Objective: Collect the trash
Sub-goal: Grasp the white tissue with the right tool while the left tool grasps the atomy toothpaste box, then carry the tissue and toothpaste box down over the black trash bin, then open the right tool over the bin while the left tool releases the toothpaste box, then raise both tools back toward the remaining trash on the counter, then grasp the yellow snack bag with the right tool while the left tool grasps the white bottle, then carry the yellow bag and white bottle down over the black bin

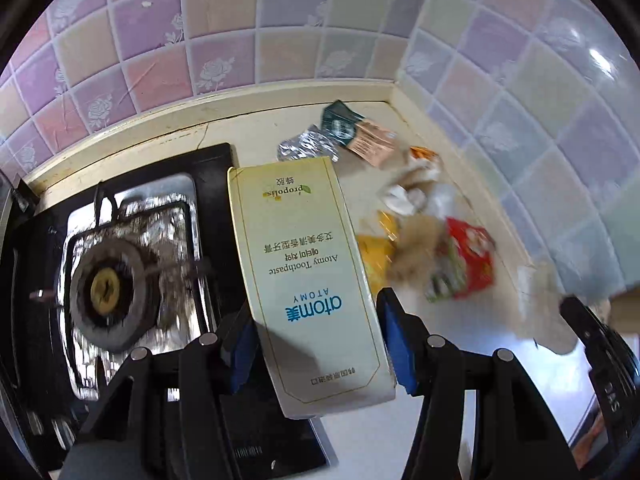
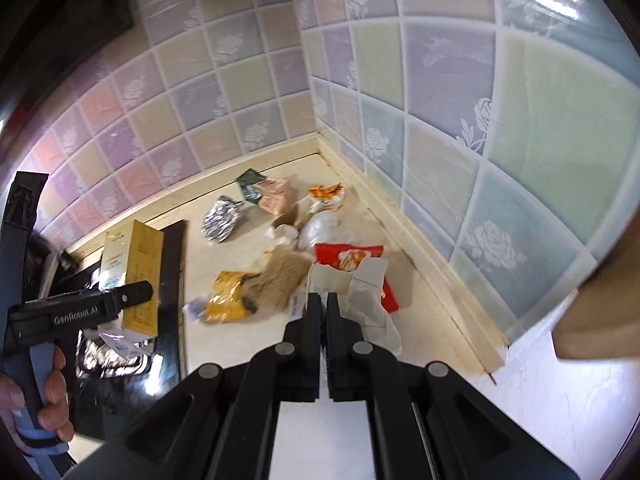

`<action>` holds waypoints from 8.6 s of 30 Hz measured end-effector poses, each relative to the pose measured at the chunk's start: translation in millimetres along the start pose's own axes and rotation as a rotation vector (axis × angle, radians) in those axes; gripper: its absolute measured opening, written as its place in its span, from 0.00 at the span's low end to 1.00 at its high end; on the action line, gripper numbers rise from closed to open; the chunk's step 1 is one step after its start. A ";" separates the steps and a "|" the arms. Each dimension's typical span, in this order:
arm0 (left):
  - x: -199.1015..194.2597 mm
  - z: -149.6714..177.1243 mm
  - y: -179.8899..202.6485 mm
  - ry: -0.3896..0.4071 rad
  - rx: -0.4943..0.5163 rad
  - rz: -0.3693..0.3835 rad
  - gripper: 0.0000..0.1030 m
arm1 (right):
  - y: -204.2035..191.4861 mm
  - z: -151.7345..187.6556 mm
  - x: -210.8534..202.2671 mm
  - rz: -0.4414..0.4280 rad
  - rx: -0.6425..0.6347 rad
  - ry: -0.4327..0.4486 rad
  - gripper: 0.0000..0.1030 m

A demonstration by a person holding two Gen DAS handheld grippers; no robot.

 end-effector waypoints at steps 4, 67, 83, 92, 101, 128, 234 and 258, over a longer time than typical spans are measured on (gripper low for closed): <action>-39.5 43.3 29.2 0.031 0.016 0.016 0.53 | -2.9 27.1 -34.3 -0.046 -0.059 -0.007 0.01; 236.8 416.6 108.9 -0.385 0.209 0.263 0.55 | 130.9 420.4 175.5 0.092 0.237 -0.524 0.03; 241.6 406.2 104.9 -0.364 0.255 0.186 0.81 | 138.7 425.8 194.8 0.101 0.268 -0.579 0.16; 213.6 409.2 94.4 -0.329 0.233 0.159 0.81 | 125.0 419.4 168.0 0.076 0.231 -0.572 0.16; 138.3 385.9 100.7 -0.234 0.226 0.124 0.81 | 108.3 388.2 94.9 0.013 0.196 -0.519 0.16; -154.2 304.0 131.0 0.211 0.157 -0.037 0.82 | 54.3 248.0 -142.0 -0.232 -0.029 -0.188 0.16; 47.4 -8.3 -72.1 -0.012 0.175 0.233 0.22 | -108.7 29.5 152.4 -0.129 0.103 -0.338 0.11; -83.2 185.3 89.0 0.064 0.141 0.187 0.22 | 6.8 175.3 -64.8 -0.315 0.011 -0.344 0.04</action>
Point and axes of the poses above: each gripper's, at about its wrist camera, not at the fingertips, and x roughly the way its jaws point, y to its right, z to its underside, the point moved 1 cm from there along x, roughly the way its jaws point, and after that the axes turned 15 degrees about x, right-handed, at the moved point
